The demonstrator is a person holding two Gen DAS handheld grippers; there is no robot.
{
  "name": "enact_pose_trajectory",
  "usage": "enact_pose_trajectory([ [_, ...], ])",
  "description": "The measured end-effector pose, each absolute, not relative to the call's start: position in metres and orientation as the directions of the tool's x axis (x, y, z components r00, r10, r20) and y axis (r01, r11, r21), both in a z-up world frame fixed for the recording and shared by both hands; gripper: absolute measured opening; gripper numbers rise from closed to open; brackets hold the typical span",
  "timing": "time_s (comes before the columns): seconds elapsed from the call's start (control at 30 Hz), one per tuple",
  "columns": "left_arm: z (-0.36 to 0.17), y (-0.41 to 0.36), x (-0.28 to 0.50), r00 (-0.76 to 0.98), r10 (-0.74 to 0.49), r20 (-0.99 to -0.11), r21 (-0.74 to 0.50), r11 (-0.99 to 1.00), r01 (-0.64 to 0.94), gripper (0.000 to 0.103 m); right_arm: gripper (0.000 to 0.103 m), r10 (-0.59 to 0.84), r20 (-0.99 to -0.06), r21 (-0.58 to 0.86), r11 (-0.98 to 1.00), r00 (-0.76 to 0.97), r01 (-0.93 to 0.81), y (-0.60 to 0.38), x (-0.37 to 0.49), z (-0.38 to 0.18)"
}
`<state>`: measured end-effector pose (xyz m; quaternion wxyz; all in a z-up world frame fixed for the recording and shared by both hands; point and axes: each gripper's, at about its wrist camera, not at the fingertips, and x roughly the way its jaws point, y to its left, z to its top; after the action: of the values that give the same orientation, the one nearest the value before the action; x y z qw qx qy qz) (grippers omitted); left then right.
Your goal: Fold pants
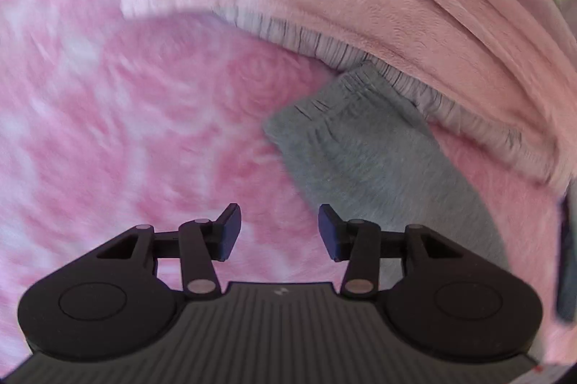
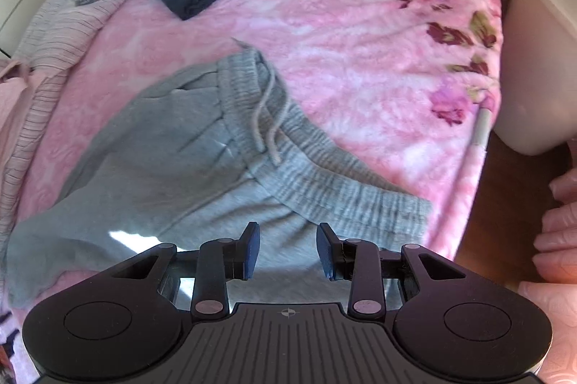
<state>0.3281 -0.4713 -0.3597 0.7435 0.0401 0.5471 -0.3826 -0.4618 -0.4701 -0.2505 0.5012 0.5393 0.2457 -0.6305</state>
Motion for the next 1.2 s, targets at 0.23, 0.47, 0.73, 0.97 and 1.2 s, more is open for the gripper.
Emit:
enact_pose_trajectory([
  [0.23, -0.393, -0.517, 0.328, 0.217, -0.535, -0.816, -0.329, 0.739, 0.588, 0.011, 0.032, -0.365, -0.93, 0.19, -0.384, 0.041, 0.903, -0.468, -0.458, -0.249],
  [0.47, -0.314, -0.46, 0.33, 0.374, -0.643, -0.668, -0.214, 0.648, 0.731, 0.006, 0.032, -0.389, -0.92, 0.195, -0.339, 0.052, 0.92, -0.479, -0.447, -0.242],
  [0.73, -0.396, -0.407, 0.328, 0.488, -0.376, -0.788, 0.115, 0.688, 0.716, 0.036, 0.032, -0.392, -0.908, 0.242, -0.209, 0.146, 0.947, -0.507, -0.426, -0.254],
  [0.97, -0.342, -0.371, 0.304, 0.496, -0.388, -0.777, 0.03, 0.764, 0.645, 0.037, 0.032, -0.482, -0.85, 0.254, -0.016, 0.215, 0.967, -0.552, -0.444, -0.259],
  [1.2, -0.29, -0.33, 0.221, 0.461, -0.44, -0.771, -0.094, 0.794, 0.601, 0.037, 0.032, -0.49, -0.809, 0.383, -0.021, 0.324, 0.924, -0.631, -0.499, -0.301],
])
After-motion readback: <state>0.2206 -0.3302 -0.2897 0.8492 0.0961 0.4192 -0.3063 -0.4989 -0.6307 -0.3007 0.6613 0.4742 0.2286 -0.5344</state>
